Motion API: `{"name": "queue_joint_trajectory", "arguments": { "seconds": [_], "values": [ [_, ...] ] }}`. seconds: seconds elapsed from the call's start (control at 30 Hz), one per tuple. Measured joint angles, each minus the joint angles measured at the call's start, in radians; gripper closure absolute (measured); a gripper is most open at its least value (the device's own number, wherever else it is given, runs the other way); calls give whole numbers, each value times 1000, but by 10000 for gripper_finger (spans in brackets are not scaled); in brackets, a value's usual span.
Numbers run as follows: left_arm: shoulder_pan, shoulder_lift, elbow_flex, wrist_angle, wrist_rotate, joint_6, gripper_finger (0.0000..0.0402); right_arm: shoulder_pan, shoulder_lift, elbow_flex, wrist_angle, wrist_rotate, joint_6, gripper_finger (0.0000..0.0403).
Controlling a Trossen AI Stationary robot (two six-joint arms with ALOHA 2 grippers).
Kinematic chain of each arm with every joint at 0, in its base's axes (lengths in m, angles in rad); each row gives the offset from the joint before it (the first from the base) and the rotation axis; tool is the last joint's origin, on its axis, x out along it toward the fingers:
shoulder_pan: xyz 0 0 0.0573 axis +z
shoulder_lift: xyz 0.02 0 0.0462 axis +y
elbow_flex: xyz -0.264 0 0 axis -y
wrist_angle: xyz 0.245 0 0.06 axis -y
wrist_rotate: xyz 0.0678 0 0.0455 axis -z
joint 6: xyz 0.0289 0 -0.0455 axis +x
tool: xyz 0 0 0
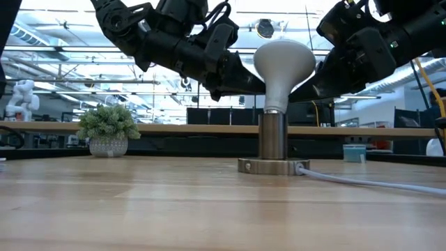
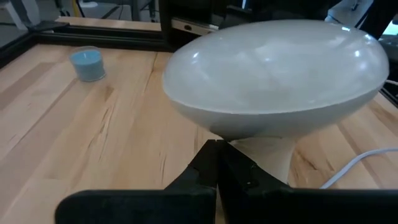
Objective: Screw lightbulb
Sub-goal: Insert the lightbulb into the lamp
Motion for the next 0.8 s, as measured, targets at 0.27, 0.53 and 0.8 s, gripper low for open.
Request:
{"name": "queue_joint_trajectory", "arguments": {
  "seconds": [0.27, 0.53, 0.8],
  "values": [
    [0, 0, 0, 5, 0, 0, 400, 0, 0, 0, 0, 5, -33, 337],
    [0, 0, 0, -19, -1, 1, 400, 0, 0, 0, 2, 6, -33, 356],
    [0, 0, 0, -21, -1, 8, 400, 0, 0, 42, -65, 6, -63, 371]
  ]
}}
